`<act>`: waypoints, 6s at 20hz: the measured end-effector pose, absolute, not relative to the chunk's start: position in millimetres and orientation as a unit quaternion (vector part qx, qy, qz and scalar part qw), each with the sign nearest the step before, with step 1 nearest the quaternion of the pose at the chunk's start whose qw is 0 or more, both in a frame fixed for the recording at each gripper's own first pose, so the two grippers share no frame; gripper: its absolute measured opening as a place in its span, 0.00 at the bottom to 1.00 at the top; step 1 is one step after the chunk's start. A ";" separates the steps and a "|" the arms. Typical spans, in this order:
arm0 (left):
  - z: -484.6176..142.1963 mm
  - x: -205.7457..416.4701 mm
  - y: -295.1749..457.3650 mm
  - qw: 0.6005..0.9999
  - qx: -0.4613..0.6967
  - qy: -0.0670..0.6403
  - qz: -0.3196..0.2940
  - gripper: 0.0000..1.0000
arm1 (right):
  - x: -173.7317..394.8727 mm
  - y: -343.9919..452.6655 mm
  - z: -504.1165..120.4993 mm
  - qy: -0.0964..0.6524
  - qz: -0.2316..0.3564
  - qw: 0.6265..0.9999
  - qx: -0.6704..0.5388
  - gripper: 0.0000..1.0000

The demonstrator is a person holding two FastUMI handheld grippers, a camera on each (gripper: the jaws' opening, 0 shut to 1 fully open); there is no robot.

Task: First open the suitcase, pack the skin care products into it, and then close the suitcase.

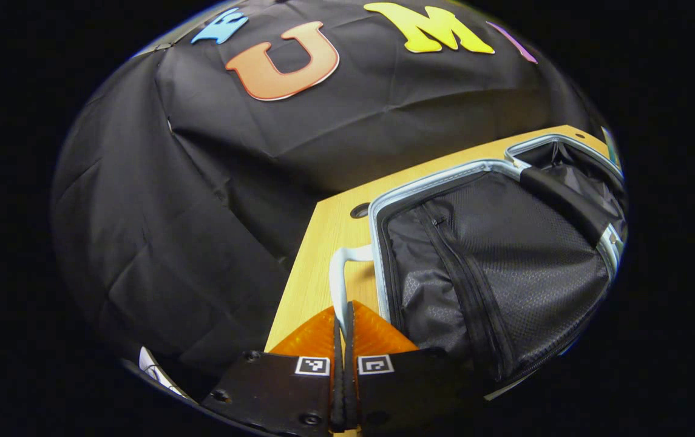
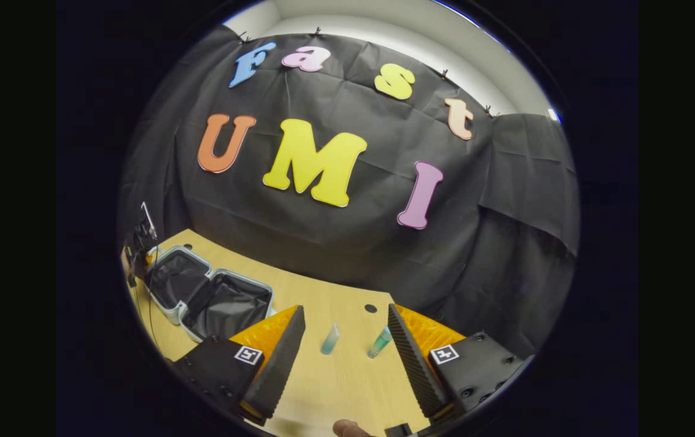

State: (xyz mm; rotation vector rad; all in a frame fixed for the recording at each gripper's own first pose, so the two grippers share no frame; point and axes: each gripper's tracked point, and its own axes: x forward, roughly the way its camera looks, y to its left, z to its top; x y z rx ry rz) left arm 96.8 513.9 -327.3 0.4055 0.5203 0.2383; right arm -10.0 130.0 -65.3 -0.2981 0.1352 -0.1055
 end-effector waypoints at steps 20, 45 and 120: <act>-225.1 69.3 363.0 0.949 0.225 0.187 0.115 0.98 | 27.4 65.1 -87.5 0.080 0.007 0.992 -0.097 0.81; -282.7 116.8 -85.9 0.974 0.011 0.220 -0.047 0.99 | 86.4 -107.1 -152.9 0.145 0.013 0.985 -0.090 0.83; -356.2 102.2 158.4 0.874 -0.018 0.484 -0.022 0.51 | 59.1 159.2 -208.1 0.259 0.046 0.965 -0.001 0.35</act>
